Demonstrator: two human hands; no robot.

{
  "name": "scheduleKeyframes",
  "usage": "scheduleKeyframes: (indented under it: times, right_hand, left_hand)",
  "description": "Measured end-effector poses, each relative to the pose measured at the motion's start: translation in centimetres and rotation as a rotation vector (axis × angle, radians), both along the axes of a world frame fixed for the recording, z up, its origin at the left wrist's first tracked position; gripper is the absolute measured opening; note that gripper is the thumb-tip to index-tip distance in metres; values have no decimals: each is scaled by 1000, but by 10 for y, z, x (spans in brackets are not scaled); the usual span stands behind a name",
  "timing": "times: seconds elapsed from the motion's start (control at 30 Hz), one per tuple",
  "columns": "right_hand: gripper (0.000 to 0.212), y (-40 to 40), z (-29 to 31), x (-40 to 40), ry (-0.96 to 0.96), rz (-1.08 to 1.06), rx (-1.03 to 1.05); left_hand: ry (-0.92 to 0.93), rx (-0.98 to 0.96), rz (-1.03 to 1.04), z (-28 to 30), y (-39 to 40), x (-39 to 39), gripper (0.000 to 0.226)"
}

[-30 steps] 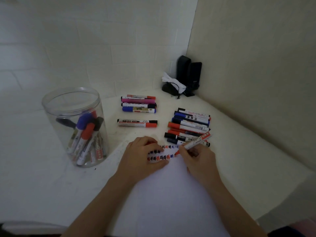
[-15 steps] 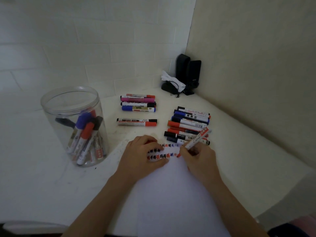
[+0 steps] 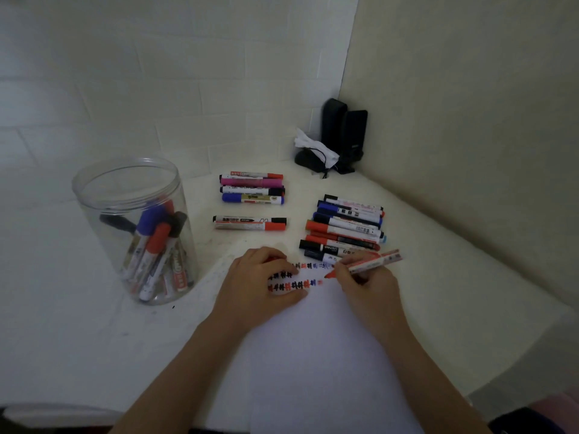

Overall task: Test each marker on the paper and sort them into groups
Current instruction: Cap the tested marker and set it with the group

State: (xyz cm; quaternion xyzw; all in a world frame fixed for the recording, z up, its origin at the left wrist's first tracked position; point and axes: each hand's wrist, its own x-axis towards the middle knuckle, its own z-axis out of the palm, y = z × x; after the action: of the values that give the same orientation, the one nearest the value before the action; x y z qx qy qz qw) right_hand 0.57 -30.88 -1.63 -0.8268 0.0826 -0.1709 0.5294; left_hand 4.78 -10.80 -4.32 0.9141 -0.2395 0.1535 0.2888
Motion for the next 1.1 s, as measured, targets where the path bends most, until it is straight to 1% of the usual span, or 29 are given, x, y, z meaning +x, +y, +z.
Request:
scheduleKeyframes:
  times: [0.13,0.33,0.47,0.53,0.6,0.63,0.7,0.77,0.87,0.97,1.03,1.1]
  right_hand:
    - [18,0,-1,-1,39,10,-59]
    - [23,2,1,-4,16,-12,-72]
    - [19,2,1,-5,17,13,-57]
    - [14,3,-1,-5,29,18,-56]
    - [9,3,-3,-4,25,-11,-69]
    - [10,2,-3,-4,18,-31,-79]
    - [17,1,-2,-3,10,-50,-82]
    - [20,0,-2,-2,4,-32,-78]
    - [15,1,-4,-2,-3,-9,-82]
    - [6,0,-5,-1,40,-57,-71]
    - [10,-1,-4,0,41,-73,-81]
    - [15,-2,-5,-1,20,-41,-99]
  left_hand:
    - [6,2,-5,1,0,0,57]
    - [6,-2,-1,2,0,-2,56]
    - [17,2,1,3,0,-3,58]
    - [17,6,3,3,-1,-3,59]
    - [23,12,2,4,-1,-3,56]
    - [28,13,-1,4,0,-3,53]
    - [27,15,0,5,-1,-4,46]
    - [21,23,0,6,-1,-4,45]
    - [28,25,3,5,0,-3,48]
    - [20,18,2,4,0,-3,47]
    - [13,15,-3,4,-1,-3,45]
    - [11,-3,-11,3,0,-2,39]
